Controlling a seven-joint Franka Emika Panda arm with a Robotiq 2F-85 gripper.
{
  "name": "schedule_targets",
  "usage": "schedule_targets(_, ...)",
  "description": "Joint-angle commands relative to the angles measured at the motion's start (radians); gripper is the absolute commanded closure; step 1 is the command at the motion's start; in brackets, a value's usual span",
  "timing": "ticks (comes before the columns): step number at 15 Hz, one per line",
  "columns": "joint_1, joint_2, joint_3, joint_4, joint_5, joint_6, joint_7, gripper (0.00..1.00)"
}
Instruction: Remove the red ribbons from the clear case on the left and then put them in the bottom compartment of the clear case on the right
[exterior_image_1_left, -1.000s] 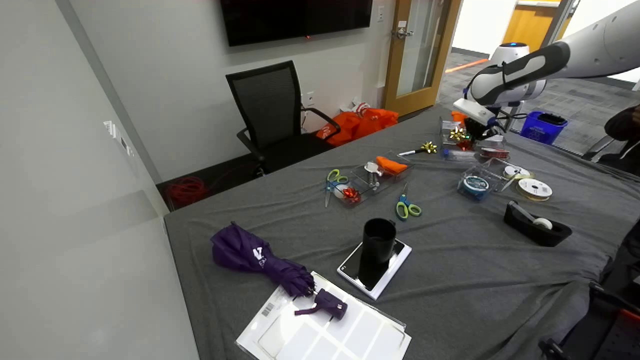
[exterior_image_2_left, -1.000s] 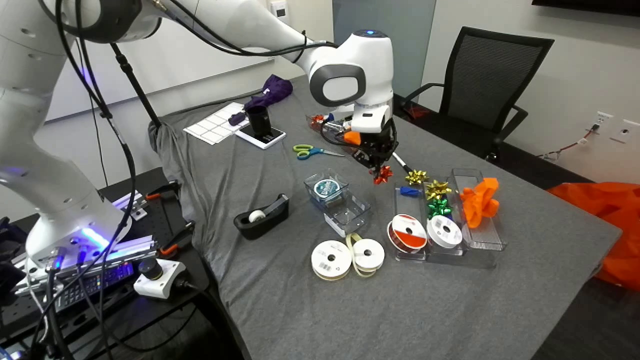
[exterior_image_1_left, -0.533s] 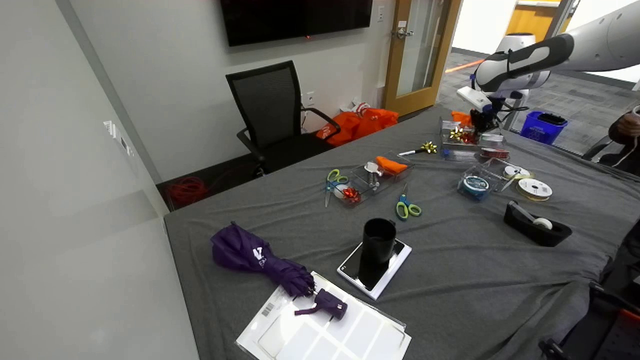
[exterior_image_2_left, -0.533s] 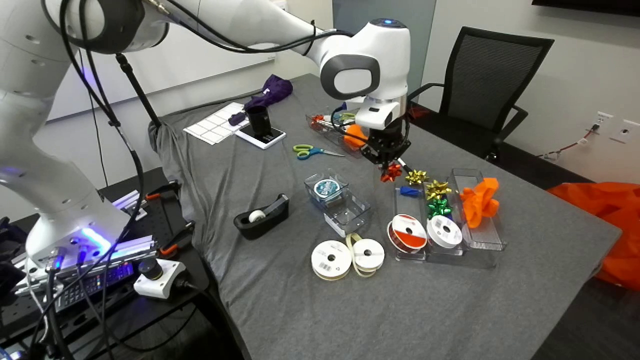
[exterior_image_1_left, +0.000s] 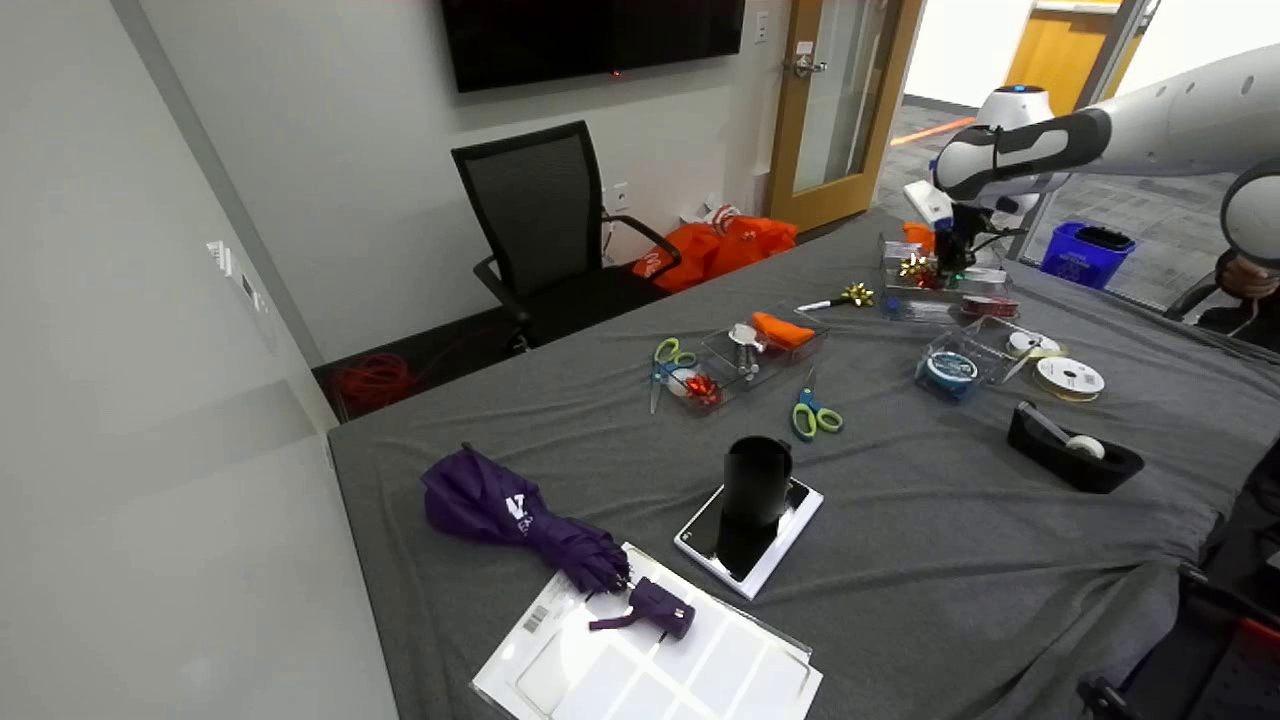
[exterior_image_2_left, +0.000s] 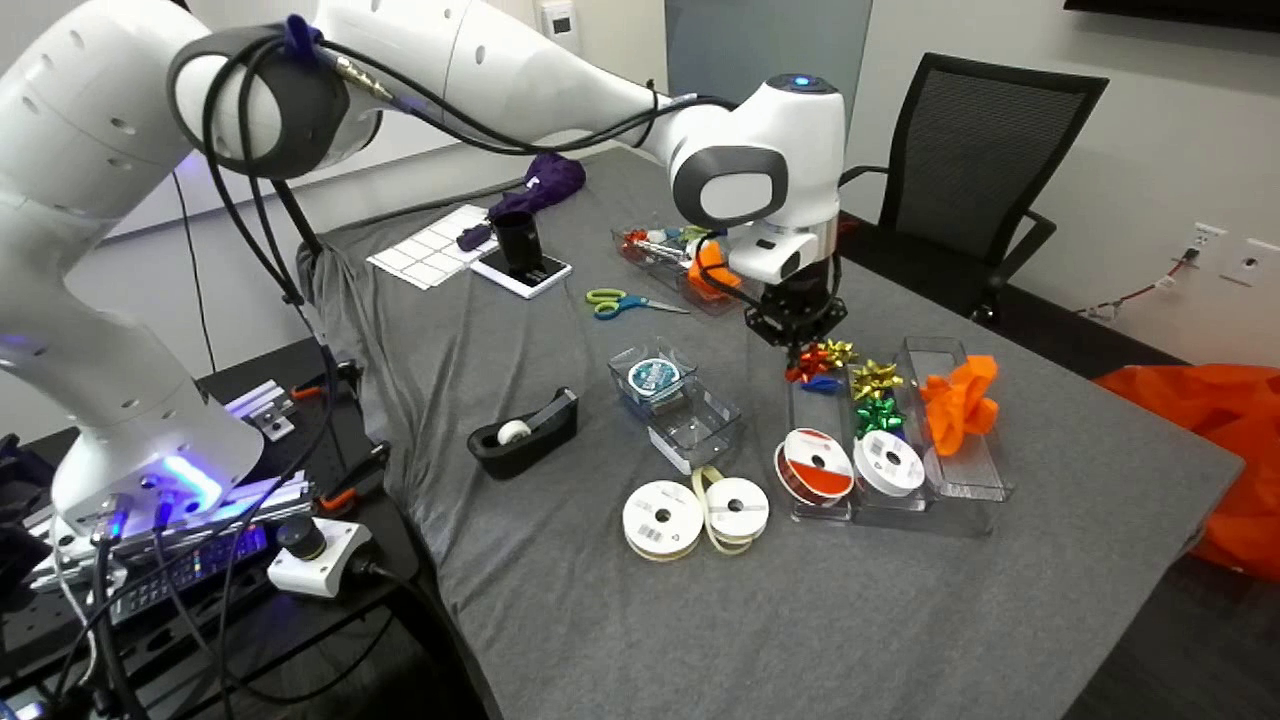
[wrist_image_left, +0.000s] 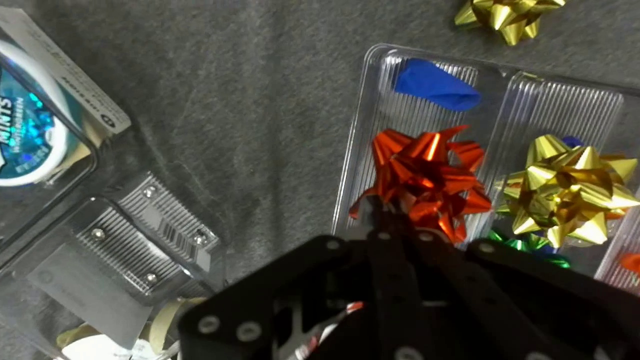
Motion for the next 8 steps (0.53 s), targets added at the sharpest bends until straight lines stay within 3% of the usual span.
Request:
schedule_targets(1, -0.039, 0.106, 0.029, 0.152, 0.012, -0.028, 0.037, 1.0)
schedule_targets(6, -0.055, 0.187, 0.029, 0.249, -0.003, -0.026, 0.084, 1.0)
schedule_targets(7, -0.057, 0.199, 0.028, 0.267, -0.006, -0.029, 0.095, 0.74)
schedule_targets(8, -0.06, 0.208, 0.028, 0.282, -0.008, -0.035, 0.105, 0.73)
